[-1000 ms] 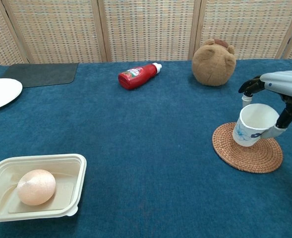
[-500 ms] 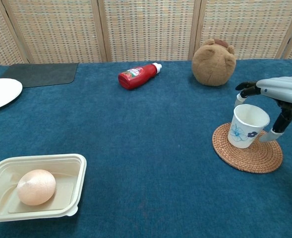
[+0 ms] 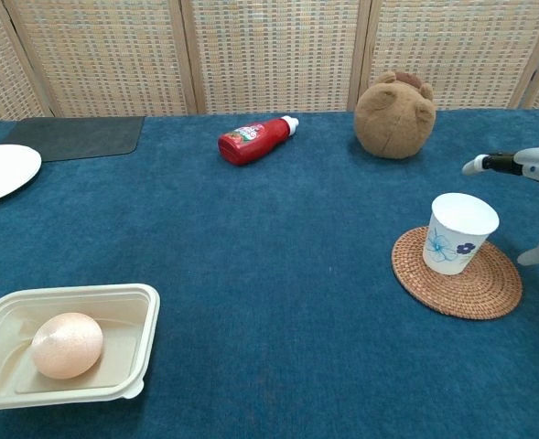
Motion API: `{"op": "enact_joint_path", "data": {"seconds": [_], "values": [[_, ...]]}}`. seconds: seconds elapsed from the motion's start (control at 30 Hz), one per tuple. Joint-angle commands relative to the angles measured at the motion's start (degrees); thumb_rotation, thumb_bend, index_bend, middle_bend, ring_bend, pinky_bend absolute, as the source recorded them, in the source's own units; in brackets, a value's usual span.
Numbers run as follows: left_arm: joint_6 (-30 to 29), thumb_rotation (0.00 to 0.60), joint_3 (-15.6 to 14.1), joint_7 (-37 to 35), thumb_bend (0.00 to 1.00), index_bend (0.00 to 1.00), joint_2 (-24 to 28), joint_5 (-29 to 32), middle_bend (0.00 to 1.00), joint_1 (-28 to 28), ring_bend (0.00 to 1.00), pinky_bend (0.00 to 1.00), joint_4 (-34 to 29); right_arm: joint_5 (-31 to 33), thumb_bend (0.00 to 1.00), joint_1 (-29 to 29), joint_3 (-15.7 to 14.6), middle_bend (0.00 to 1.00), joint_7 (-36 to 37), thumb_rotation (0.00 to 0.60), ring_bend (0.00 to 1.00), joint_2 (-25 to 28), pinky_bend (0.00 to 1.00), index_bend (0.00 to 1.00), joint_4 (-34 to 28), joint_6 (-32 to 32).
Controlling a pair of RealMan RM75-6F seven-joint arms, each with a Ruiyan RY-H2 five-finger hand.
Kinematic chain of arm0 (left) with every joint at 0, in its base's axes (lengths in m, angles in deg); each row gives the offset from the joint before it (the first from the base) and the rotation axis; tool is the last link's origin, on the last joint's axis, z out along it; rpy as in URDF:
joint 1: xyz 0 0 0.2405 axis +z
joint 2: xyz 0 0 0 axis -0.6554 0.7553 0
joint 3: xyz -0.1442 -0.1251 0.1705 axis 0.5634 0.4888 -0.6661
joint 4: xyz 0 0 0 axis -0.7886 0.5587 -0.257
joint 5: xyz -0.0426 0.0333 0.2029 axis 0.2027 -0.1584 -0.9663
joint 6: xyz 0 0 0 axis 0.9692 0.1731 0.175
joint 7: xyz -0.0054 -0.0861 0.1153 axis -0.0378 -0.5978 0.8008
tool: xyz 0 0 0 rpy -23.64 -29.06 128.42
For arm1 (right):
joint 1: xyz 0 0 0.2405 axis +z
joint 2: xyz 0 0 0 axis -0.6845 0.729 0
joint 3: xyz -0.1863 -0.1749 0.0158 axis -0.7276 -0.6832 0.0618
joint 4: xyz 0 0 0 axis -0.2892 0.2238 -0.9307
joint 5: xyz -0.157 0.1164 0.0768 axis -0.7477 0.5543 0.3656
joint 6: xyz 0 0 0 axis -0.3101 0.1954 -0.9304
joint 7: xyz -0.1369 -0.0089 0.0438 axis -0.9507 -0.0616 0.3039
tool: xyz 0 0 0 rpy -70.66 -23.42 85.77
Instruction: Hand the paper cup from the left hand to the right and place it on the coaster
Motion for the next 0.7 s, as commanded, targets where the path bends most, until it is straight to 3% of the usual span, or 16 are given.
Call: {"op": "enact_joint_path", "data": {"seconds": [0.03,0.3,0.7], "values": [[-0.06,0.600,0.05,0.11,0.13,0.00,-0.02,-0.03,0.00,0.03,0.00,0.00,0.00,-1.68,0.02,-2.08,-0.16,0.00,2.70,0.600,0.00,1.67,0.00,0.01,0.24,1.86],[-0.52,0.600,0.07,0.92,0.13,0.00,-0.03,-0.24,0.00,0.28,0.00,0.00,-0.32,-8.53,0.02,-8.62,-2.11,0.00,8.90,0.600,0.00,3.50,0.00,0.00,2.19,9.43],[-2.13,0.600,-0.21,3.10,0.13,0.00,0.47,-0.94,0.00,1.28,0.00,0.00,-2.36,-21.39,0.02,-20.26,-5.53,0.00,16.22,0.600,0.00,0.48,0.00,0.00,11.02,25.58]]}}
